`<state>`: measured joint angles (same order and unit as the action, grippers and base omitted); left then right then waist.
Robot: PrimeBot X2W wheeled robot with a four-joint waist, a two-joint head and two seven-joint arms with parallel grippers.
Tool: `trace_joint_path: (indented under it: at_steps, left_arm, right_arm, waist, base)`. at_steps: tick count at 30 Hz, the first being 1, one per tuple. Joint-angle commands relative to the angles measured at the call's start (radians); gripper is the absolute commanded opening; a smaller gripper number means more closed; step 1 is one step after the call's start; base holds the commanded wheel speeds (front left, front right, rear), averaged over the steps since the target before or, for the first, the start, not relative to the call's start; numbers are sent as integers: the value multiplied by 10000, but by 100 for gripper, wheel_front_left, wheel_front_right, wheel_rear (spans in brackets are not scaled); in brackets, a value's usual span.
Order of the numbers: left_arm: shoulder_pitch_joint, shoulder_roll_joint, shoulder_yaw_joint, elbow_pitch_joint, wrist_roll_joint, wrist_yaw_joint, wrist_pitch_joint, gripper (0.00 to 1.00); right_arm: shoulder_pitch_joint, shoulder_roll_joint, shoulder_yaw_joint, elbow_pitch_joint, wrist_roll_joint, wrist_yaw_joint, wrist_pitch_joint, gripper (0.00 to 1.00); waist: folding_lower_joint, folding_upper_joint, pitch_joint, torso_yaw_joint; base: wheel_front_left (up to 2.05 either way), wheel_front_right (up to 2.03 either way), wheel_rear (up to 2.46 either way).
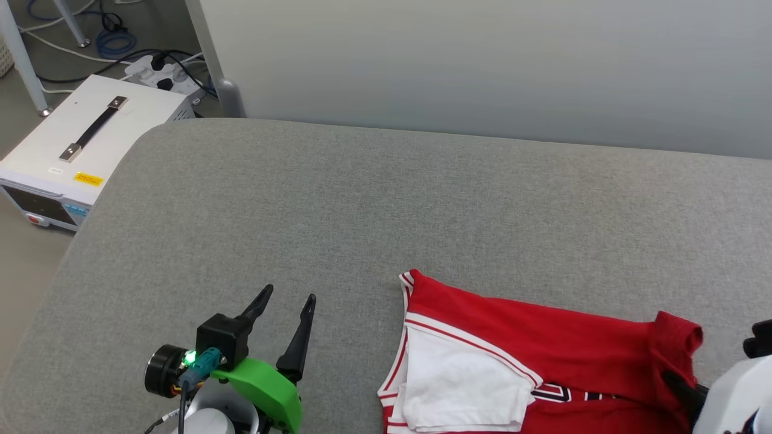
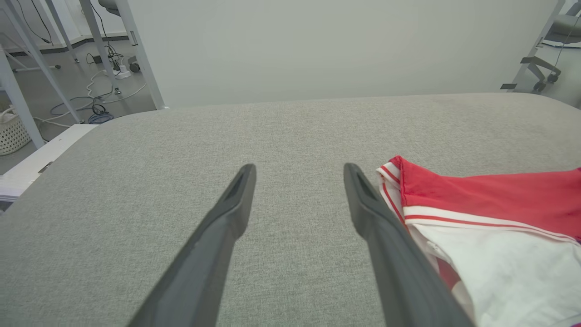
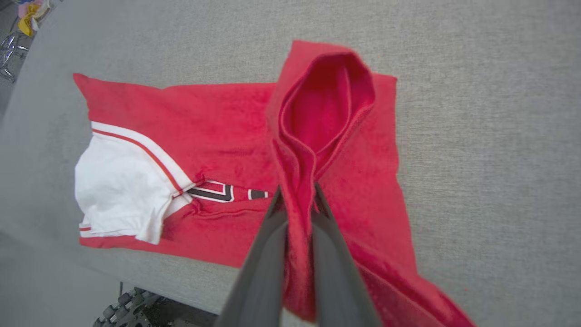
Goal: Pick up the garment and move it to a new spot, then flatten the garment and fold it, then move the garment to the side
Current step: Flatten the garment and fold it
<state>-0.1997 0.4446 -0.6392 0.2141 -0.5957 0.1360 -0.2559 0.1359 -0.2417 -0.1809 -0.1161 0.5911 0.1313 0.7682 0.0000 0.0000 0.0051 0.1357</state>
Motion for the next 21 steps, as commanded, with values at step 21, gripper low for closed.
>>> trace_joint_path:
  at_steps: [21]
  left_arm:
    - [349, -206, 612, 293, 301, -337, -59, 100]
  right_arm:
    - [-1672, 1912, 3606, 1605, 1854, -6, -1716, 0]
  waist:
    - [0, 0, -194, 886]
  base:
    - [0, 0, 0]
